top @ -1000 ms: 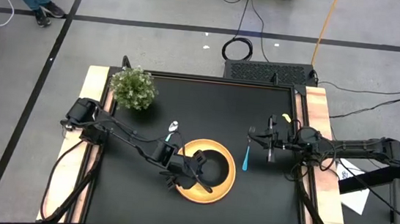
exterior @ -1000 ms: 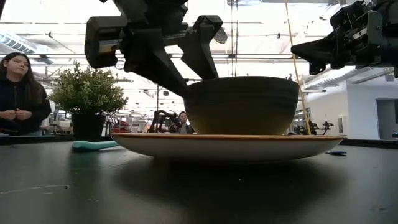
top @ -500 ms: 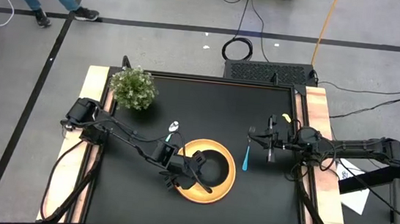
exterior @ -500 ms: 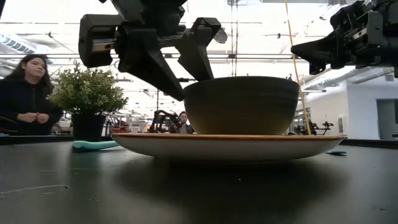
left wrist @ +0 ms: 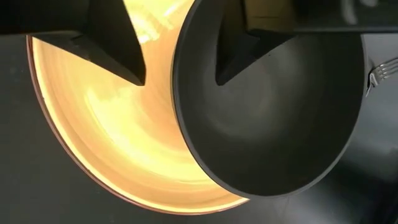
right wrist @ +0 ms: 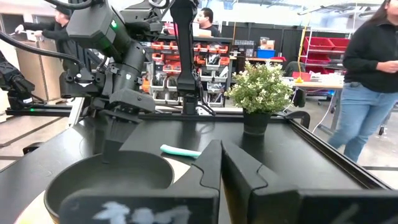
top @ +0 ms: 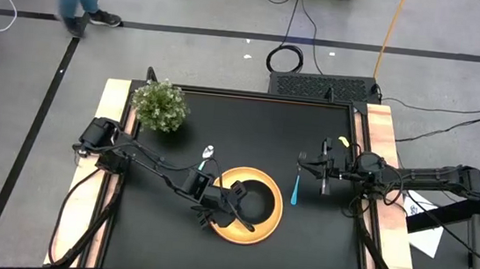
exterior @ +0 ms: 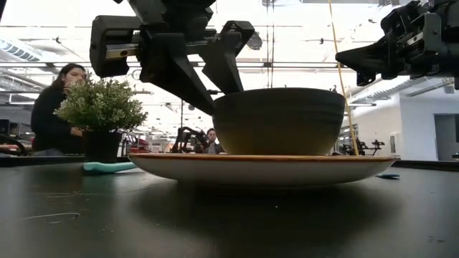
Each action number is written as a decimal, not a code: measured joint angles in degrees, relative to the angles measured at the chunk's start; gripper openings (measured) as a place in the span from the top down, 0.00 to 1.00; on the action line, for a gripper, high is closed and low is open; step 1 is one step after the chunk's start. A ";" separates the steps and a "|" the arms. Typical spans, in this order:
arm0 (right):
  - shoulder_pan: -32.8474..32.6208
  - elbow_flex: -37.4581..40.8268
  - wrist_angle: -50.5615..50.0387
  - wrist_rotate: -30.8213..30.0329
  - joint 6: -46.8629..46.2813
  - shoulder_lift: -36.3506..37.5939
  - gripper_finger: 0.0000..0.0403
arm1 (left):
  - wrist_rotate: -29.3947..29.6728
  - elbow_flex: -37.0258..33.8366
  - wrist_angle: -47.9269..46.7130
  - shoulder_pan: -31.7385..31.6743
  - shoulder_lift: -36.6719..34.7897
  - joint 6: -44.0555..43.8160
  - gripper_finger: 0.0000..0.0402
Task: Set table place
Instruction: Put the black bowl on the yellow plate
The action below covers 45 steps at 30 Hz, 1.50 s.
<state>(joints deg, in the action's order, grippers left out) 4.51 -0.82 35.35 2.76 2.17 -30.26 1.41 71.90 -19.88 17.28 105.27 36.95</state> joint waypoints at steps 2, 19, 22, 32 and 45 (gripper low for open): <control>0.00 0.00 0.00 0.00 0.00 0.00 1.00 | 0.00 0.00 0.00 0.00 0.00 -0.13 0.58; 0.02 0.00 0.04 0.00 -0.02 -0.02 1.00 | 0.00 -0.02 0.00 0.00 0.00 -1.16 0.74; 0.00 0.00 0.16 0.00 -0.02 -0.02 1.00 | 0.00 -0.02 0.00 0.00 0.00 -1.23 0.74; 0.01 0.00 0.39 0.00 -0.13 -0.01 1.00 | 0.02 -0.02 -0.02 0.00 0.00 -2.15 0.74; 0.01 0.00 0.44 0.00 -0.70 -0.02 1.00 | -1.38 -0.02 -0.07 0.00 -0.01 -3.55 0.74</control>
<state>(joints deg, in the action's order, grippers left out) 4.52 -0.82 35.79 2.76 1.48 -30.28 0.03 71.88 -19.94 17.28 105.27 33.41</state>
